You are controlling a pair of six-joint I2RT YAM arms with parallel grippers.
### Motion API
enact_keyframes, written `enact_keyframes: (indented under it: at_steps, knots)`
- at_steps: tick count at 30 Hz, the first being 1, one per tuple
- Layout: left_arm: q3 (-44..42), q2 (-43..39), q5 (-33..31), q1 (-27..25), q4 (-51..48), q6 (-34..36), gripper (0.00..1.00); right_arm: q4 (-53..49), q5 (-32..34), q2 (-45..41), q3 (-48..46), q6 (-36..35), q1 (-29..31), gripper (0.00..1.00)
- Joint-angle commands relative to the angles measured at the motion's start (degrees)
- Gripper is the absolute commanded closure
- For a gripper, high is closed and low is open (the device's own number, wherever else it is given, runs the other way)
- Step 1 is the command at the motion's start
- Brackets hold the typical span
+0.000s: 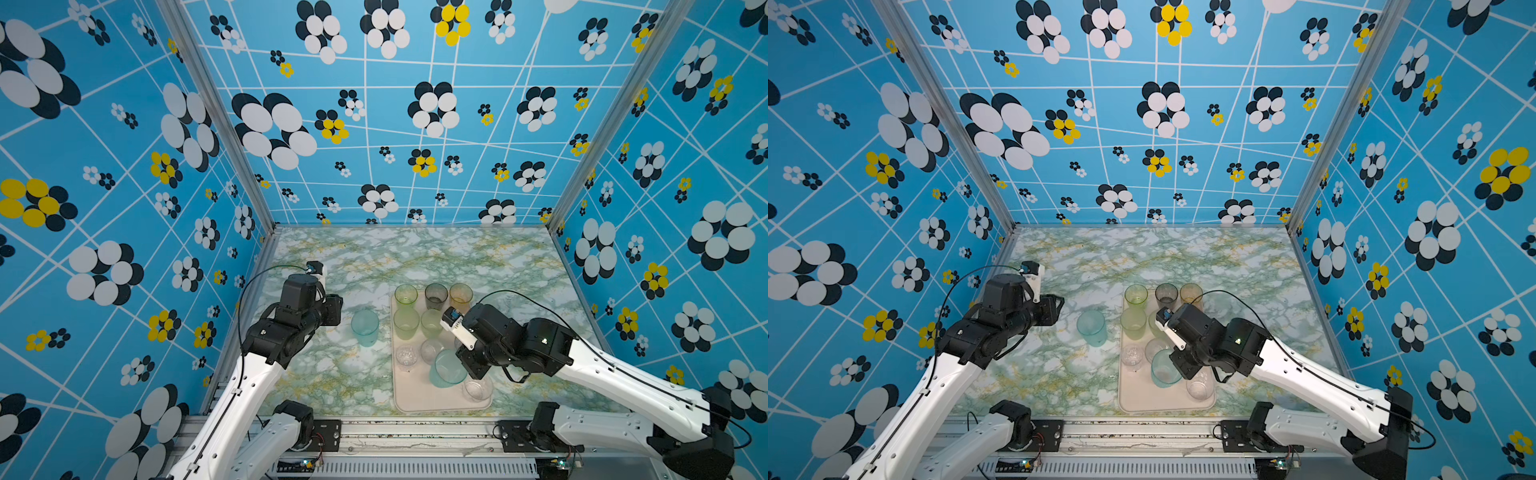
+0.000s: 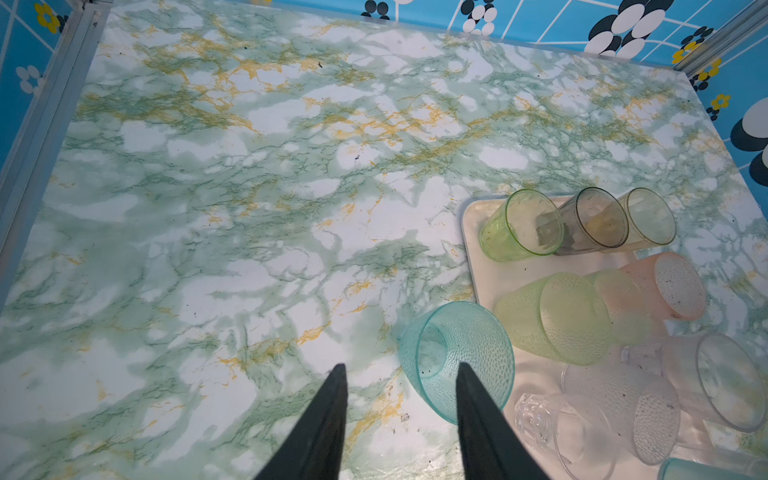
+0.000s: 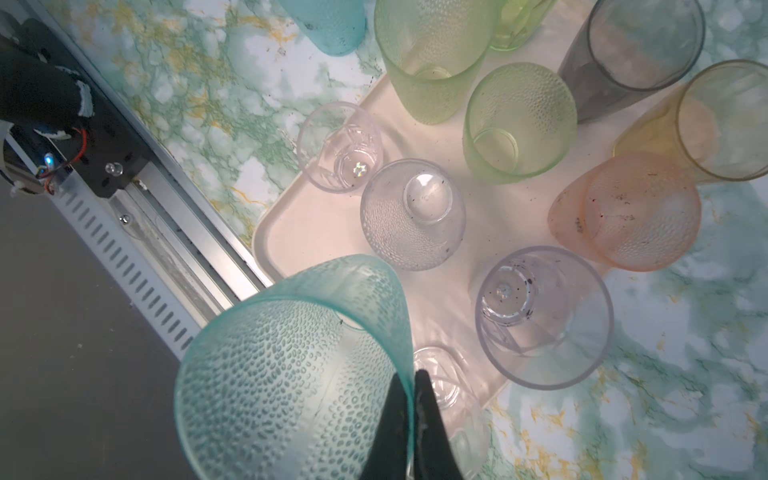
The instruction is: Place the glasses into the tray
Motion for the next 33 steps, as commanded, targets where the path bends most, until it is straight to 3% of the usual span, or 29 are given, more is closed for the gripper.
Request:
enact_keyframes:
  at_steps: [1,33]
  knots:
    - [1.5,0.4,-0.2,-0.5,1.2,0.1,0.56,-0.9,1.5,1.7,-0.5,2.6,1.0,1.00]
    - [2.5,3.1,0.9,-1.0,0.0,0.8,0.55,1.9,5.5,2.5,-7.0,13.0,1.4,1.00]
